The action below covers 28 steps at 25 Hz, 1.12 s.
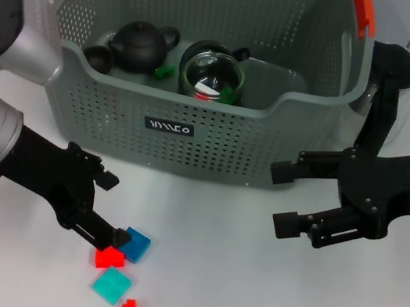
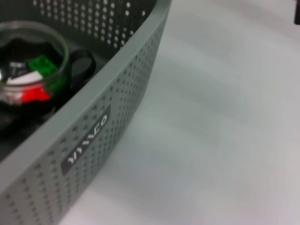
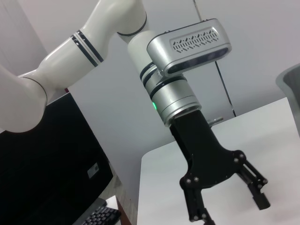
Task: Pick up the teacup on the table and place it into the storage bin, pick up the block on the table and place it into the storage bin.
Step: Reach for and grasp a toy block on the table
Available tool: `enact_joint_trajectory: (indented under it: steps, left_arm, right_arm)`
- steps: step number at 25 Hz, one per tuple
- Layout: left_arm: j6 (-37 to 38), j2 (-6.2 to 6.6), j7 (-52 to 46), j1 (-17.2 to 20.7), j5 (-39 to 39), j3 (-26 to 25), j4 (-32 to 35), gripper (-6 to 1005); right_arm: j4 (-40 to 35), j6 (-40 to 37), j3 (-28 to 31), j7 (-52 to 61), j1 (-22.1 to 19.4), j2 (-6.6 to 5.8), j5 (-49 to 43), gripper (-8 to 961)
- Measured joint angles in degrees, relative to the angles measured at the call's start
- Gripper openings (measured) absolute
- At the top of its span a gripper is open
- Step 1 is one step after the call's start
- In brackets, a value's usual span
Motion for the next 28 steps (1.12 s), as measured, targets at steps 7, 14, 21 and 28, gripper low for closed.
enact_joint_trajectory:
  steps: [7, 14, 21, 28]
  left_arm:
    - [3.5, -0.18, -5.8, 0.1, 2.5, 6.0, -4.6, 961]
    - [1.1, -0.11, -3.5, -0.5, 6.0, 13.8, -4.6, 961]
    - [-4.2, -0.18, -3.5, -0.9, 7.5, 21.9, -3.5, 962]
    - [-9.4, -0.24, -3.9, -3.3, 8.9, 27.2, -0.3, 962]
  right_arm:
    - [-0.1, 0.0, 0.4, -0.1, 0.3, -0.45, 0.1, 939]
    - [-0.1, 0.1, 0.4, -0.4, 0.4, -0.48, 0.1, 939]
    - [-0.1, 0.1, 1.3, -0.4, -0.1, -0.36, 0.1, 940]
    - [-0.1, 0.1, 1.8, -0.6, -0.3, -0.44, 0.1, 940]
